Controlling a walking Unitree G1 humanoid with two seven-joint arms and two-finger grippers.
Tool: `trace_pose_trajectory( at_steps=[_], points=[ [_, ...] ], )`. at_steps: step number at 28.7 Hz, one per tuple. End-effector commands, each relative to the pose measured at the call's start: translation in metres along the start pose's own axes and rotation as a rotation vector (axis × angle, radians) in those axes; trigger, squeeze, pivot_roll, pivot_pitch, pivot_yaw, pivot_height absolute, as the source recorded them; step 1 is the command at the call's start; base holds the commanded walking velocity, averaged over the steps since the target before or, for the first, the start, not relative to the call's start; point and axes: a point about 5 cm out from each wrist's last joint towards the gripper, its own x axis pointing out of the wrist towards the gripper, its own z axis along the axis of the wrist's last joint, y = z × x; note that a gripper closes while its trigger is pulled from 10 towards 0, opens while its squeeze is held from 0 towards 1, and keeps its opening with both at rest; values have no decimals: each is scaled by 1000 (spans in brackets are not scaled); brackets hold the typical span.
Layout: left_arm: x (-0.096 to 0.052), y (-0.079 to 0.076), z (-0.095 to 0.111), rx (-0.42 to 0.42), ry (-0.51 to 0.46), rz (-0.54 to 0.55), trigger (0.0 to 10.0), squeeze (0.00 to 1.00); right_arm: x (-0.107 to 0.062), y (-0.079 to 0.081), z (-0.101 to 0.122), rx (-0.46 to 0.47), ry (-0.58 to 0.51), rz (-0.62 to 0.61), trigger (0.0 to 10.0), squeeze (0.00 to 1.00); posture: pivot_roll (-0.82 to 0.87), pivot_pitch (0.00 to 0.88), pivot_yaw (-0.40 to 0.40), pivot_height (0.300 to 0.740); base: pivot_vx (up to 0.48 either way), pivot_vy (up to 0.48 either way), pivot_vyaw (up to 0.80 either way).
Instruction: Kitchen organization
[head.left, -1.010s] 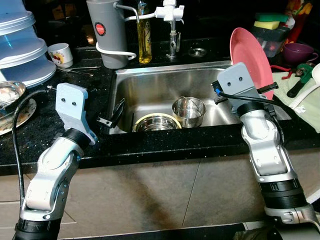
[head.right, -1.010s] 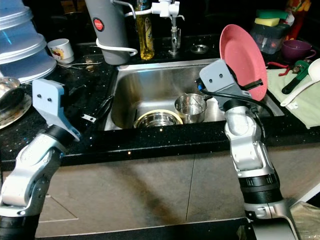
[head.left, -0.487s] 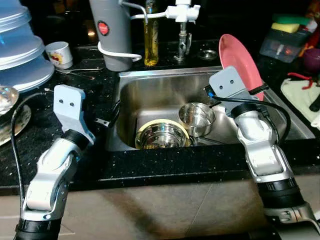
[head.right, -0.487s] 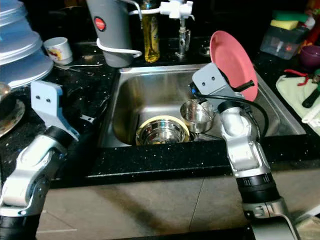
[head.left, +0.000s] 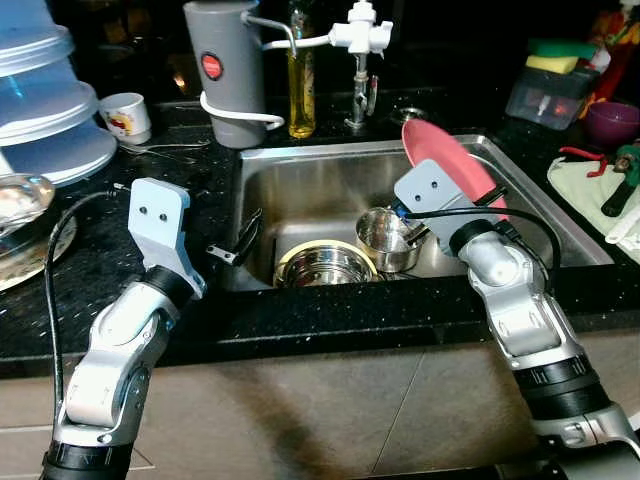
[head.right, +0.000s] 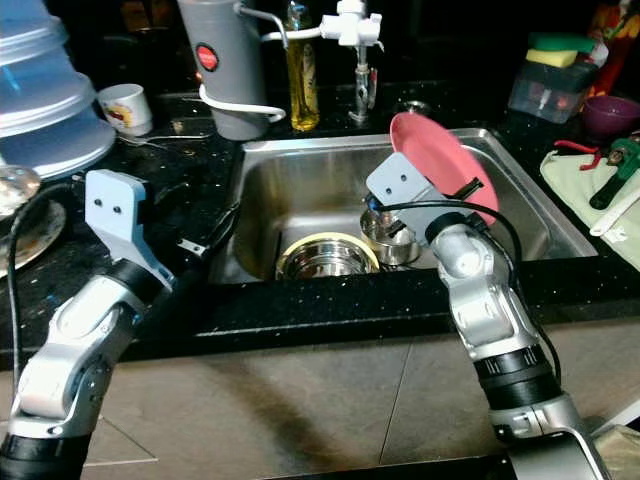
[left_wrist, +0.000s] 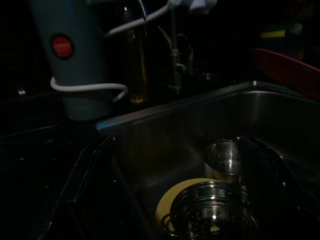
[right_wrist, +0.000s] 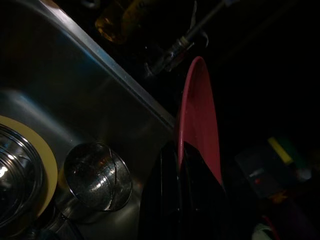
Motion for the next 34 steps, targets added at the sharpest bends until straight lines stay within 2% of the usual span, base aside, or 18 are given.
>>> trace_pose_trajectory(
  at_steps=[1,7,11,12,13,14,22,28,34],
  points=[
    [-2,0,-1,-5,5,2,10000,0,2,4,2,-17,2,26,10000,0,-14,0,9,740,0,0,0],
    [-2,-1,-2,5,6,-7,10000,0,2,10,2,-35,17,71,10000,0,-16,0,8,740,0,0,0],
    [-1,-1,-2,2,5,-4,10000,0,9,18,3,66,69,123,10000,0,-17,0,1,740,0,0,0],
    [-1,-1,-2,2,5,-4,10000,0,9,18,3,66,69,123,10000,0,-17,0,1,740,0,0,0],
    [-1,-2,-2,1,5,-3,10000,0,15,21,6,119,83,128,10000,0,-15,0,-2,740,0,0,0],
    [-1,-2,-2,1,3,-2,10000,0,19,24,9,127,96,135,10000,0,-12,0,-5,740,0,0,0],
    [-4,-3,2,6,-7,9,10000,0,45,43,28,54,99,216,10000,0,10,0,-37,740,0,0,0],
    [-8,-5,7,5,-20,24,10000,0,62,54,38,51,133,298,10000,0,24,0,-67,740,0,0,0],
    [-10,-8,21,16,-58,58,10000,0,73,59,41,72,179,348,10000,0,60,24,-121,740,0,0,0]
  ],
)
